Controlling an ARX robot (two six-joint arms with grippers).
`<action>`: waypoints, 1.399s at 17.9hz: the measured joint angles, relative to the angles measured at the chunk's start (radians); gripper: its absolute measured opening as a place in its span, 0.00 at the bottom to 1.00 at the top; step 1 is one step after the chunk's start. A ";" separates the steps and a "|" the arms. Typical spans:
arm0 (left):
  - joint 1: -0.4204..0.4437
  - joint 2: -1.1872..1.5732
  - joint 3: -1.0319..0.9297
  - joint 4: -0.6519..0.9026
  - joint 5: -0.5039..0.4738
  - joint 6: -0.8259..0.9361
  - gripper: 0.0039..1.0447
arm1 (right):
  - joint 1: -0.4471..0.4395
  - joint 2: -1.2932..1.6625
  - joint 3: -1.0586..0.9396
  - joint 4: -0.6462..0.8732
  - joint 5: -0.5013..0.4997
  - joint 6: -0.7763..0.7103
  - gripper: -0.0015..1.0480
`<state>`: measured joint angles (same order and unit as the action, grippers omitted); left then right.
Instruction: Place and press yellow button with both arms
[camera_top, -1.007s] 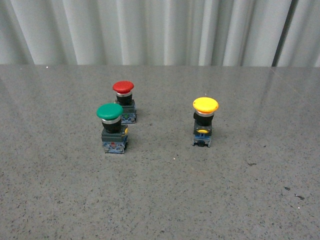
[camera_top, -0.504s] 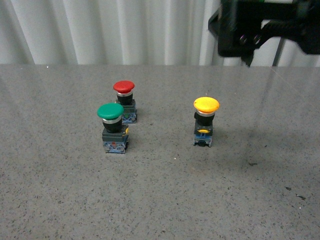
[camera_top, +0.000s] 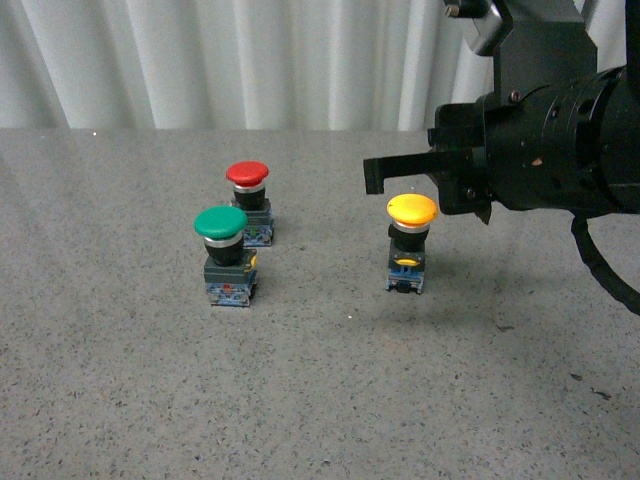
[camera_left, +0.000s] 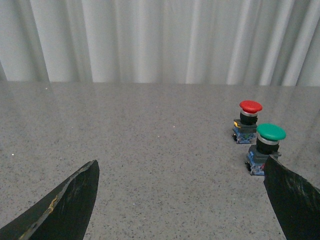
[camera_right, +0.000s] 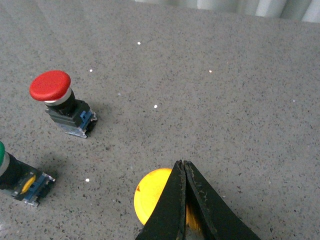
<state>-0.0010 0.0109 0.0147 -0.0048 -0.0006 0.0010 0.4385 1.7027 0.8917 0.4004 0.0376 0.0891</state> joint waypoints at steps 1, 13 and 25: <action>0.000 0.000 0.000 0.000 0.000 0.000 0.94 | 0.000 0.006 0.000 0.002 0.000 0.000 0.02; 0.000 0.000 0.000 0.000 0.000 0.000 0.94 | 0.010 0.016 0.000 0.007 -0.003 0.000 0.02; 0.000 0.000 0.000 0.000 0.000 0.000 0.94 | 0.027 0.012 -0.024 0.025 -0.043 0.015 0.02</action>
<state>-0.0010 0.0109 0.0147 -0.0044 -0.0006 0.0010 0.4660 1.7145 0.8677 0.4255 -0.0055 0.1040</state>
